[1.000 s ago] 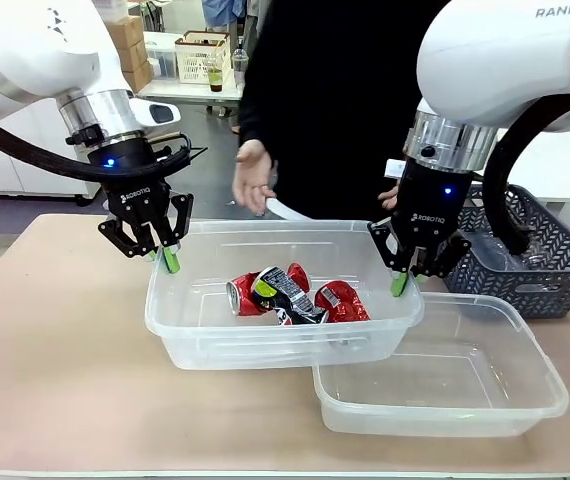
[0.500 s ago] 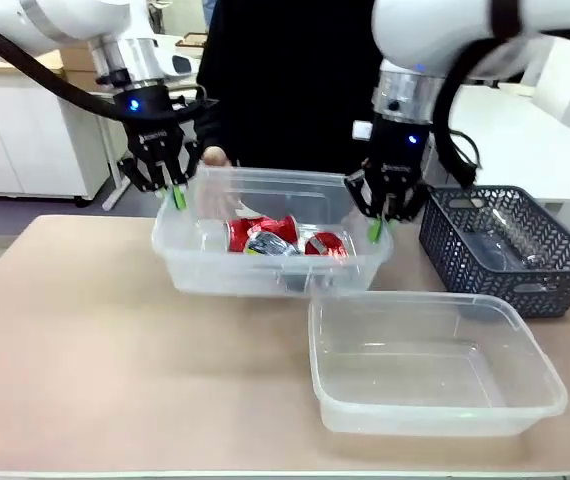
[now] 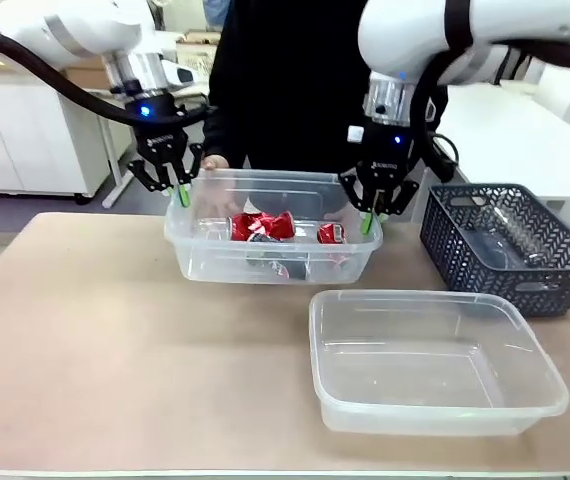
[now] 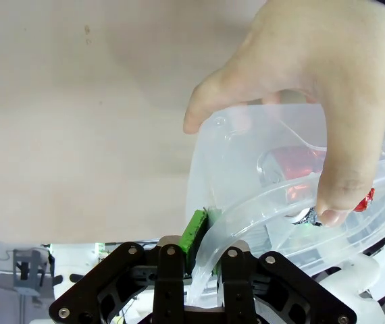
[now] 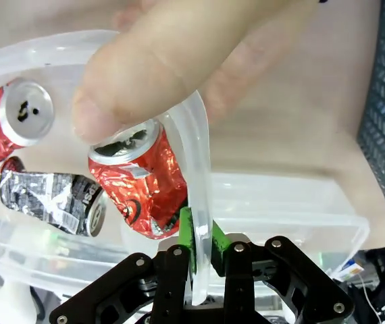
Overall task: Sort the waste into each basket.
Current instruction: Offer the picked Organizing box to the human, then release the Organizing box you were holding.
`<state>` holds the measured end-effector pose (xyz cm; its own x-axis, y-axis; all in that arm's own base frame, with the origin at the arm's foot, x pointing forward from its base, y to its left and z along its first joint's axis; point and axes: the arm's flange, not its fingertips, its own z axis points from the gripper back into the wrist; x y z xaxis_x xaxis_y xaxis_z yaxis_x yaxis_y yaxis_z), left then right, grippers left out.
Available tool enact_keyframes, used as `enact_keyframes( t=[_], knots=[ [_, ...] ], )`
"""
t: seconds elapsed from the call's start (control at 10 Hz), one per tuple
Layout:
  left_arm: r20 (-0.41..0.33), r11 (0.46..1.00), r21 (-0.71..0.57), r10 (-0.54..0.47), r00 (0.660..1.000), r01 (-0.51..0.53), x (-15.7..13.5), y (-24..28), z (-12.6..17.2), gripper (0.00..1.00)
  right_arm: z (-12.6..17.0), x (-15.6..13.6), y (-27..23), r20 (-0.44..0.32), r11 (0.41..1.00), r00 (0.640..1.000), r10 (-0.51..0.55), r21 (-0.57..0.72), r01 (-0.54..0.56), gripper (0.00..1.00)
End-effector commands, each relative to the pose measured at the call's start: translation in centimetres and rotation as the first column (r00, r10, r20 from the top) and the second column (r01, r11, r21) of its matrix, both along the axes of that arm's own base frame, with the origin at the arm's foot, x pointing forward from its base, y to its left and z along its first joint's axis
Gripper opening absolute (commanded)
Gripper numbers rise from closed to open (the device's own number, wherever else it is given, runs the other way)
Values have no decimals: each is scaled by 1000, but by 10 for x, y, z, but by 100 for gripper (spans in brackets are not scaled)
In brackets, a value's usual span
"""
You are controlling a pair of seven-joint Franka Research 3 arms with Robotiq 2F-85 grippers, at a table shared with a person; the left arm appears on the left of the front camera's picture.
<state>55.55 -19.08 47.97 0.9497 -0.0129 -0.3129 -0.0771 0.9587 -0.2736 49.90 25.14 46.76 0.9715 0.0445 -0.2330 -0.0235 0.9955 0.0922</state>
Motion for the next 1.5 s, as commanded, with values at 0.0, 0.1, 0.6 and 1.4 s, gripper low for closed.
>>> enact_keyframes(
  t=[0.0, 0.1, 0.6, 1.4],
  knots=[
    [15, 1000, -12, -9, 1000, 9, -3, -3, 8, 8, 5, -6, 4, 7, 1000, 1000, 10, 2, -10, 6],
    [15, 1000, -12, -9, 1000, 9, -3, -3, 8, 8, 5, -6, 4, 7, 1000, 1000, 10, 2, -10, 6],
    [15, 1000, -12, -9, 1000, 9, -3, -3, 8, 8, 5, -6, 4, 7, 1000, 1000, 10, 2, -10, 6],
    [263, 999, -33, 41, 964, -33, -59, 23, 61, 100, 66, -54, -88, 276, 952, 933, -229, 262, 156, 92]
  ],
)
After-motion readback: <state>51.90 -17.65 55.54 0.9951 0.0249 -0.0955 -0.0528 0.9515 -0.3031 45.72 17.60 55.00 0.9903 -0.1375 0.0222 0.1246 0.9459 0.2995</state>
